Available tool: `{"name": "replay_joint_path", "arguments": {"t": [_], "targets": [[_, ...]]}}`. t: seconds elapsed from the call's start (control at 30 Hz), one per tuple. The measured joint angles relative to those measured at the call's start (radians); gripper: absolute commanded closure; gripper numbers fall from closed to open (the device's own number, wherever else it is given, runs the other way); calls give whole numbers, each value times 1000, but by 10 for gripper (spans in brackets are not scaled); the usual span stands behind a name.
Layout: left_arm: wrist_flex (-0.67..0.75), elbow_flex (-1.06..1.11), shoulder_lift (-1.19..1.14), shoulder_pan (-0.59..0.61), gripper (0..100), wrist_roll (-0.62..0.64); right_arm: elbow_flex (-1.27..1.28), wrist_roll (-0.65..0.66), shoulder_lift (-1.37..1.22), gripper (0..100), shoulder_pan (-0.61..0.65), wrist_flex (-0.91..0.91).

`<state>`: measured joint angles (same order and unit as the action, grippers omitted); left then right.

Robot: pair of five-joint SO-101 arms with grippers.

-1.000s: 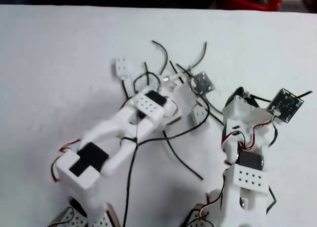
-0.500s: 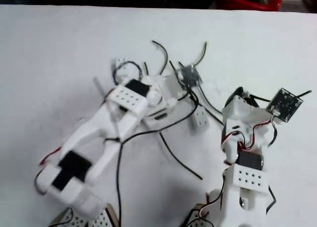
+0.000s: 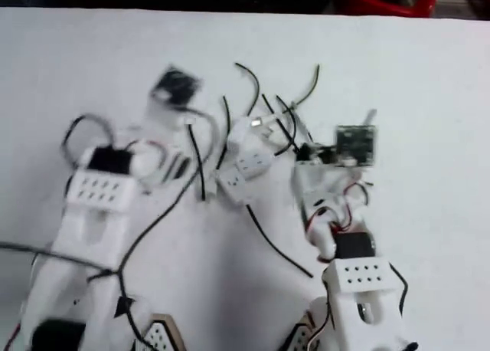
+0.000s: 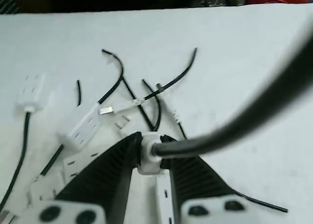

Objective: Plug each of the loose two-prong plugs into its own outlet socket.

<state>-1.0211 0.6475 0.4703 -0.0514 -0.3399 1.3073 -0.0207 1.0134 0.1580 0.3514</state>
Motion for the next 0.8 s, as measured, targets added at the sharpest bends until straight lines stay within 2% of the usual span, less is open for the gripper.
{"name": "replay_joint_path", "arguments": {"t": [0.17,0.33,0.6,0.8], "targets": [[118,282,210,198,771,-12,-101,52,-2,981,146,147],[140,473,364,301,771,-26,-199,69,-92,981,284,203],[183,657,480,324,771,-26,-354,69,-446,981,325,198],[219,692,493,327,771,-26,-364,198,-631,981,328,34]]}}
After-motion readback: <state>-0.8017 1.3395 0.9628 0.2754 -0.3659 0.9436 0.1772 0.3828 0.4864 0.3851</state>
